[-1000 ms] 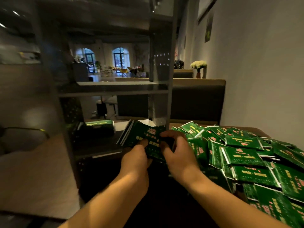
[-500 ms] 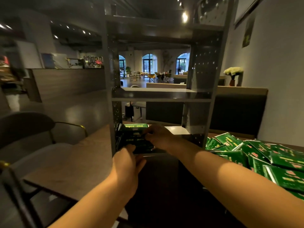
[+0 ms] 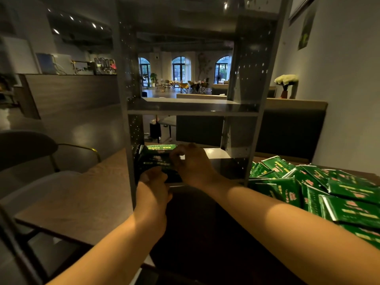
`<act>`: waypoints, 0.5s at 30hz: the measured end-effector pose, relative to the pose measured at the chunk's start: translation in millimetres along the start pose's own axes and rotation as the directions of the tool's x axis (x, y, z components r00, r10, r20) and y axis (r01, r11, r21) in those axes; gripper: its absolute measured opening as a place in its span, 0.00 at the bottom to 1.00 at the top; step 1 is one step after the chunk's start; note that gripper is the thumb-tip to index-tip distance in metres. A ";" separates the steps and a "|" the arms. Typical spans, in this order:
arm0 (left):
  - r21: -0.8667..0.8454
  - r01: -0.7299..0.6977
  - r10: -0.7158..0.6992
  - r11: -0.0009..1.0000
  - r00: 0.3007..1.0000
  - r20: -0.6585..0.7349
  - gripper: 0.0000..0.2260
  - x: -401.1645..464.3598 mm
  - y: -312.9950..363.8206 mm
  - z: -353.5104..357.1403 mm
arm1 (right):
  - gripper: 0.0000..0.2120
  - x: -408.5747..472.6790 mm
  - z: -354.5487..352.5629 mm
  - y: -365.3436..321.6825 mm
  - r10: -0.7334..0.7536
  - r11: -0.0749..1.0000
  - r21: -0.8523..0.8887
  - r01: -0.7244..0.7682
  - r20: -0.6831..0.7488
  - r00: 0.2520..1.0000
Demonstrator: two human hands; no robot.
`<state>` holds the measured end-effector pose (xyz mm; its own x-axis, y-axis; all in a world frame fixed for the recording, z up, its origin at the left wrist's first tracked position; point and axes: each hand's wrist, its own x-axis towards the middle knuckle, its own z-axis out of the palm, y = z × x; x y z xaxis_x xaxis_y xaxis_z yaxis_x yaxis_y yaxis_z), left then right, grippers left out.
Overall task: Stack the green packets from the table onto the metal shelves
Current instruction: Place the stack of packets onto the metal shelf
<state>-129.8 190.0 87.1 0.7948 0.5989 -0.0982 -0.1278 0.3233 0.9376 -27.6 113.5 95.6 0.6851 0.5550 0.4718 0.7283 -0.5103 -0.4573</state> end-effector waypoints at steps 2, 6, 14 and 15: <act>0.090 -0.133 0.136 0.987 0.990 -0.027 0.10 4.1 -9.8 4.2 | 0.10 -16.9 -10.4 -4.0 0.006 1.000 0.018 -0.006 0.036 0.999; 0.174 -0.512 0.511 0.841 0.858 0.057 0.09 -1.7 -31.6 12.5 | 0.10 -46.4 -34.1 -1.8 0.120 0.989 0.072 -0.131 0.146 0.982; 0.255 -0.579 0.421 0.775 0.772 0.476 0.10 -27.9 -72.9 56.3 | 0.07 -108.1 -81.0 63.3 0.339 0.937 0.053 -0.346 0.109 0.934; 0.283 -0.571 0.369 0.771 0.762 0.532 0.11 -30.9 -79.5 63.0 | 0.08 -114.6 -86.9 76.2 0.396 0.918 -0.012 -0.397 0.106 0.912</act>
<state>-106.7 99.6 36.6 0.8741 0.1860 0.4487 -0.3843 -0.3003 0.8730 -49.5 -46.1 72.1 0.9120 0.3738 0.1688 0.3963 -0.6969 -0.5977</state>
